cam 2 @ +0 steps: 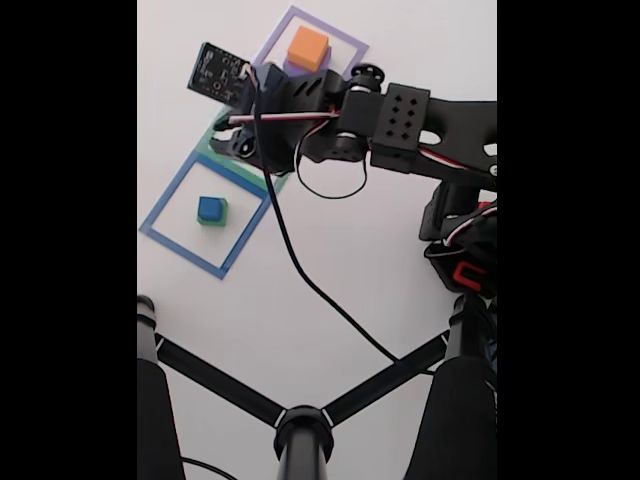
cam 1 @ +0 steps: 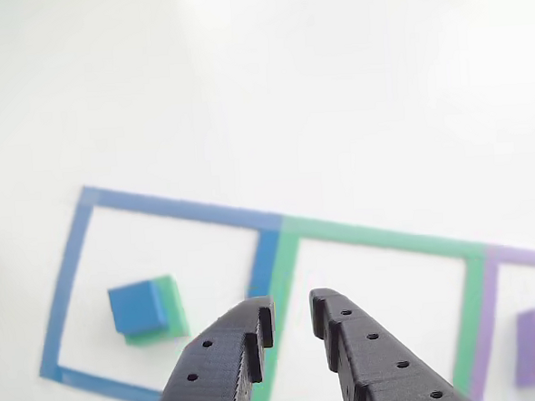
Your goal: Tower of hanoi
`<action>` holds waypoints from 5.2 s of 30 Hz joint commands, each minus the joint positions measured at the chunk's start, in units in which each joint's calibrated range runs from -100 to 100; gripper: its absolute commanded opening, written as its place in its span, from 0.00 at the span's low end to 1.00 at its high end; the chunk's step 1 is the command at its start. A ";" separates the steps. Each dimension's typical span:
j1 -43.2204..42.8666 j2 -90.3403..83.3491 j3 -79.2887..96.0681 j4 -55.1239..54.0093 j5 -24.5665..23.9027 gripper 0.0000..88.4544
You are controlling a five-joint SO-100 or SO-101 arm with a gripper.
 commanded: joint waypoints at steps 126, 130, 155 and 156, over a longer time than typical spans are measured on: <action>35.34 49.95 29.44 -104.47 0.00 0.39; 35.19 49.95 29.53 -104.47 0.00 0.36; 34.27 48.19 33.07 -104.15 0.00 0.18; 34.27 48.03 33.25 -104.15 0.00 0.18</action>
